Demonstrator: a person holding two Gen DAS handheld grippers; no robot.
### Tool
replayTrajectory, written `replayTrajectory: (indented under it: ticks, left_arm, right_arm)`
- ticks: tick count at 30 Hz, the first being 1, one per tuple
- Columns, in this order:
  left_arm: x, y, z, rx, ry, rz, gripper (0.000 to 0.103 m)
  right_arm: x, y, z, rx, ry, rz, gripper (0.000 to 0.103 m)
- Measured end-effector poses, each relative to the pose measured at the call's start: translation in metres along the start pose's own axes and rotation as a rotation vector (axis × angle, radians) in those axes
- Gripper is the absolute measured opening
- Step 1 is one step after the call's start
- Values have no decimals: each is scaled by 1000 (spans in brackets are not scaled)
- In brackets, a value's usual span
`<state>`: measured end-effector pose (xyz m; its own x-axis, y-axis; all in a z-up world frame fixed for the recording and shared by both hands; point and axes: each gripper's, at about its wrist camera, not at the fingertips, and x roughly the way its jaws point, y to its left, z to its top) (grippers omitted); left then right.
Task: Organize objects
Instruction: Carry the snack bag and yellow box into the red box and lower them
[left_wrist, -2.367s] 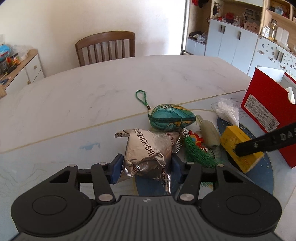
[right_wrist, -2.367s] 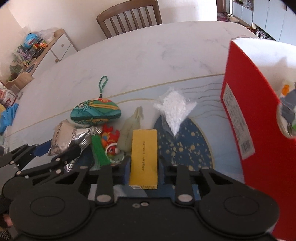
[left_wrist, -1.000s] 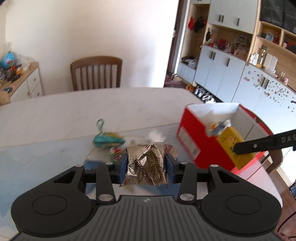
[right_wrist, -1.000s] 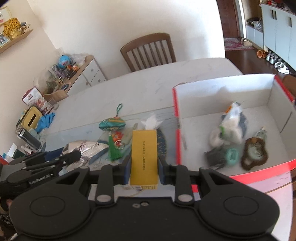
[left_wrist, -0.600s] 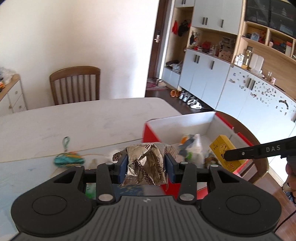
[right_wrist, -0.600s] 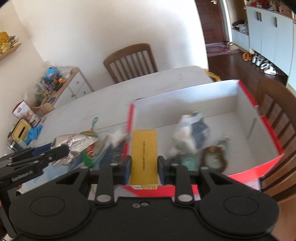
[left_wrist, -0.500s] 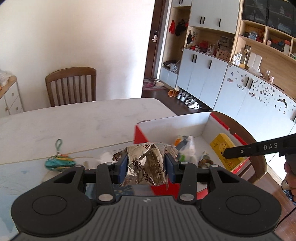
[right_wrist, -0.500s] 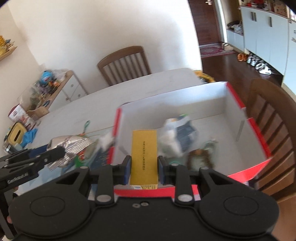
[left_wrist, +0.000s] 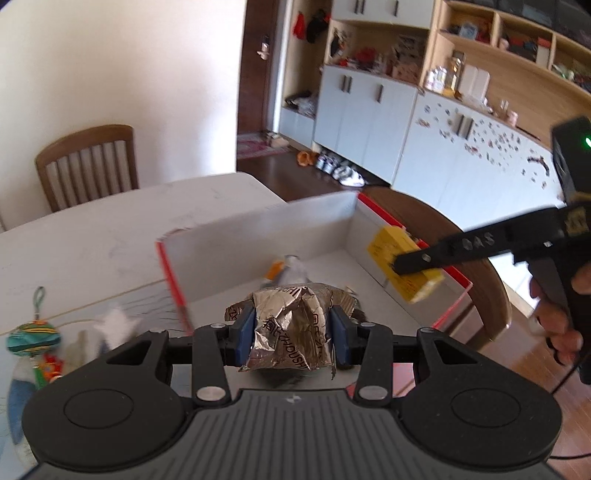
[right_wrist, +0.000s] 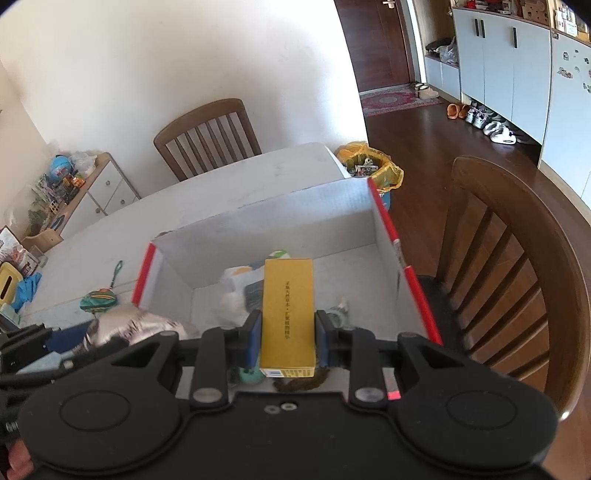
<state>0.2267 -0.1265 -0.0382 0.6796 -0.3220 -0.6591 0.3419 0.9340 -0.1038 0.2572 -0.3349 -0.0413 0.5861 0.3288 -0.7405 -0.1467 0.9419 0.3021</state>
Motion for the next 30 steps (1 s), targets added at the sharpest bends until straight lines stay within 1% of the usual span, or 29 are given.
replayTrajectory:
  ticks: [5,10,15,19,25,30]
  left_arm:
    - [26,-16,-2,16,76,-22,41]
    - [48,-25,-2,40,132,-15,41]
    - [66,-28,1,38,175,-1,41]
    - [78,-29,3,39,212,14,42]
    - [90,-34,7,60,243,34,42]
    - [98,-36,9,64,268,35,42]
  right_arm:
    - [18,-8,8,-12,21,-7,28]
    - [42,-15,15,-22,54,-19,28]
    - [65,-19,21,-29,97,-29,28]
    - [79,-14,23,-60,128,-38,28]
    - [97,-5,27,-99,171,-39,28]
    - [109,-7,30,-104,202,-57,28]
